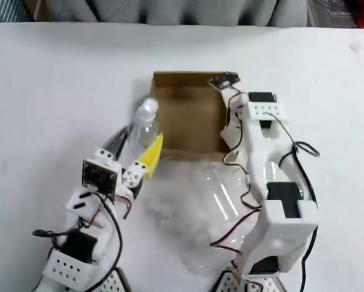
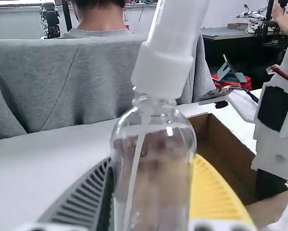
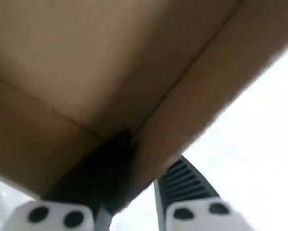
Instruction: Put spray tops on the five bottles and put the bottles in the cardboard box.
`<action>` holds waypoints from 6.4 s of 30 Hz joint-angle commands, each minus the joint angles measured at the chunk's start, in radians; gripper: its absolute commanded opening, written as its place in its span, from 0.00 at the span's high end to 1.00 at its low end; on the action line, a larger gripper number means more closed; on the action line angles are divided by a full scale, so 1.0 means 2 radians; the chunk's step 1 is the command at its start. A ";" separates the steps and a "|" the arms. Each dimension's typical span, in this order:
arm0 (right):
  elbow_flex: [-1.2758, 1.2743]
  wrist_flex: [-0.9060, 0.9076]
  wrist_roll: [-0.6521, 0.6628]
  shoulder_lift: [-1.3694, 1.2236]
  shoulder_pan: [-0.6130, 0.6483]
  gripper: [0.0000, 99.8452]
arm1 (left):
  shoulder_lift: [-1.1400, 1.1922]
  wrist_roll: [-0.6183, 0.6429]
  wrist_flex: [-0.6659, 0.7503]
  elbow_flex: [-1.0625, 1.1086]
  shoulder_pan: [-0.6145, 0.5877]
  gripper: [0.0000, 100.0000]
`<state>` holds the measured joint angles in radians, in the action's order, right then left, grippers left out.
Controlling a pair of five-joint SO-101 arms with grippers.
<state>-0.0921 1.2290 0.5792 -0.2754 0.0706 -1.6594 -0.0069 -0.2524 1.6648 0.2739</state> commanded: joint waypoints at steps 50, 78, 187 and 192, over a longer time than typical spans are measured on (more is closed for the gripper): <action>-0.171 0.059 -0.193 0.394 0.249 0.98 | 0.403 0.191 0.063 -0.236 -0.082 0.98; -0.548 -0.385 -0.284 0.652 0.352 0.98 | 0.303 0.187 0.060 -0.170 -0.008 0.98; -0.517 -0.392 -0.250 0.526 0.018 0.98 | 1.151 0.045 0.507 -0.655 -0.036 0.98; -0.517 -0.392 -0.250 0.526 0.018 0.98 | 1.156 0.043 0.506 -0.654 -0.033 0.97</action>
<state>-1.1830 0.4603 0.0667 0.7787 0.1059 0.6605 0.0913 0.7357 0.4127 0.2171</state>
